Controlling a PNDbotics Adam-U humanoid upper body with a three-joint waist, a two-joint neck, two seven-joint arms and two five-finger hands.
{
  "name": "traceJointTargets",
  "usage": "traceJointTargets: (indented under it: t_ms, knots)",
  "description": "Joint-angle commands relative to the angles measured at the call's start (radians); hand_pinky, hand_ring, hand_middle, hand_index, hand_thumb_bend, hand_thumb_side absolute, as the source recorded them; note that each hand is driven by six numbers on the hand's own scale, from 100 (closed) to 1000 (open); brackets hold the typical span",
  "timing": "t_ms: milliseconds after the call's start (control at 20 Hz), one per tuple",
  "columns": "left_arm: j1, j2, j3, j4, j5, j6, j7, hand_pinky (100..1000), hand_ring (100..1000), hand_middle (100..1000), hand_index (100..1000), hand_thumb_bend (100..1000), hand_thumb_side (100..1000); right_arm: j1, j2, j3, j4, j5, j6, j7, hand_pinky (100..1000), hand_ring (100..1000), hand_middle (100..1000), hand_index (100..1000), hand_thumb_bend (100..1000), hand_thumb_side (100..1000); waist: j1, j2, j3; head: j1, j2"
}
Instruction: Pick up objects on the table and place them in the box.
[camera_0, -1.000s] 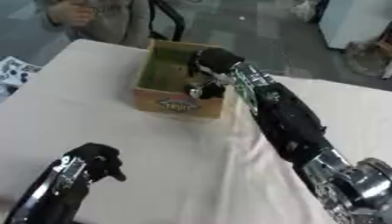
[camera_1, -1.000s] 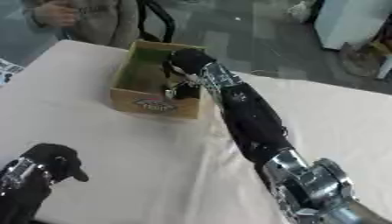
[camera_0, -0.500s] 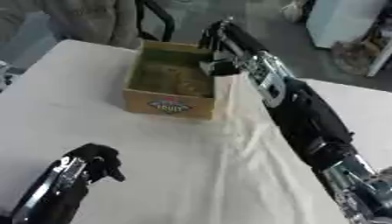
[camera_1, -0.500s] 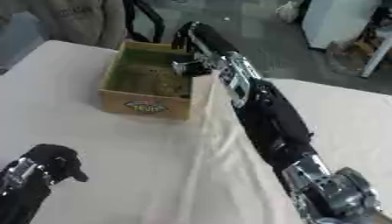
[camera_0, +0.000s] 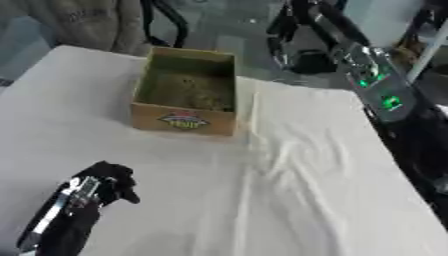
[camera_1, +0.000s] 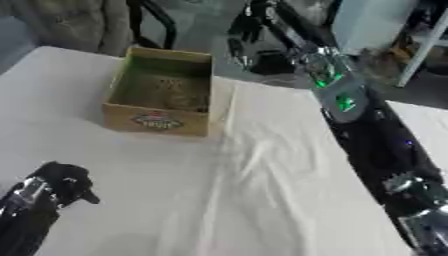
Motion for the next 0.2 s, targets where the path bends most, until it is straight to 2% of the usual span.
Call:
traceJointTargets:
  t_ms: [50,200]
  knots:
    - [-0.005,0.017,0.013,-0.012,-0.007,-0.004,0.009,572,494,511,652,100,738,0.044,-0.051,-0.046,-0.091,-0.103,0.034,-0.008,434,497,497,591,100,100,0.006,-0.018,-0.006,0.011,-0.023]
    - [-0.001,0.018,0.017,-0.010,-0.010,-0.004,0.014,573,494,511,652,100,742,0.120,-0.052,-0.084,-0.152,-0.202,0.070,-0.027,421,485,486,581,100,100,0.007,-0.014,-0.019,0.016,-0.021]
